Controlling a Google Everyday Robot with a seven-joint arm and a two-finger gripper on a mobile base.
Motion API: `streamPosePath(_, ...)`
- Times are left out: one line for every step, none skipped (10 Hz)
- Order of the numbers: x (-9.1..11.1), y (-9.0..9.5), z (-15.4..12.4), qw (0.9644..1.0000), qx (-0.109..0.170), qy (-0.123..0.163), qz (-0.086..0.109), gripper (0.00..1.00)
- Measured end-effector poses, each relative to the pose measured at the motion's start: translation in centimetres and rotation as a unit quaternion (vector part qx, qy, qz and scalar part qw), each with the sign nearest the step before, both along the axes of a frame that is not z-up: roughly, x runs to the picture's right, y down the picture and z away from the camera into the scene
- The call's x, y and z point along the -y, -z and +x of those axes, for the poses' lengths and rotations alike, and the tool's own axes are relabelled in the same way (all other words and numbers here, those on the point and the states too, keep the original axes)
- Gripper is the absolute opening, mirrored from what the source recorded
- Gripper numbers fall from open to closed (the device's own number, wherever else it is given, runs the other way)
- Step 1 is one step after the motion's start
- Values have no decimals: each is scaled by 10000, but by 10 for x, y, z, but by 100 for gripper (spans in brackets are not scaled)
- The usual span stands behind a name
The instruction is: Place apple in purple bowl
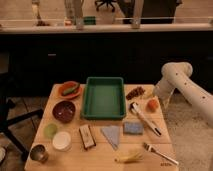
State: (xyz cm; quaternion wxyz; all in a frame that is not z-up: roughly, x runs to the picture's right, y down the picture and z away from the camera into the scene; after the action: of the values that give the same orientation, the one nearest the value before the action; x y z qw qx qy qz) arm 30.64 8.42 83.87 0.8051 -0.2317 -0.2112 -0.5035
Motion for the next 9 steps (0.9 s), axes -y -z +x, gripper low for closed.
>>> streamPosePath(-4,-7,2,9998,36,187,8,80)
streamPosePath(-7,-14,5,9993,78,357,-1,80)
streamPosePath(-8,-18,7,9989,114,453,-7,80)
streamPosePath(-9,-24,9,9984,143,544,-17,80)
streamPosePath(-10,-32,11,9977,183,655,-55,80)
streamPosePath(-11,-37,12,9972,202,709,-90,80)
streamPosePath(-11,-44,12,9967,226,769,-134,80)
streamPosePath(-12,-51,12,9962,247,817,-190,80)
streamPosePath(-13,-56,12,9958,262,845,-233,80)
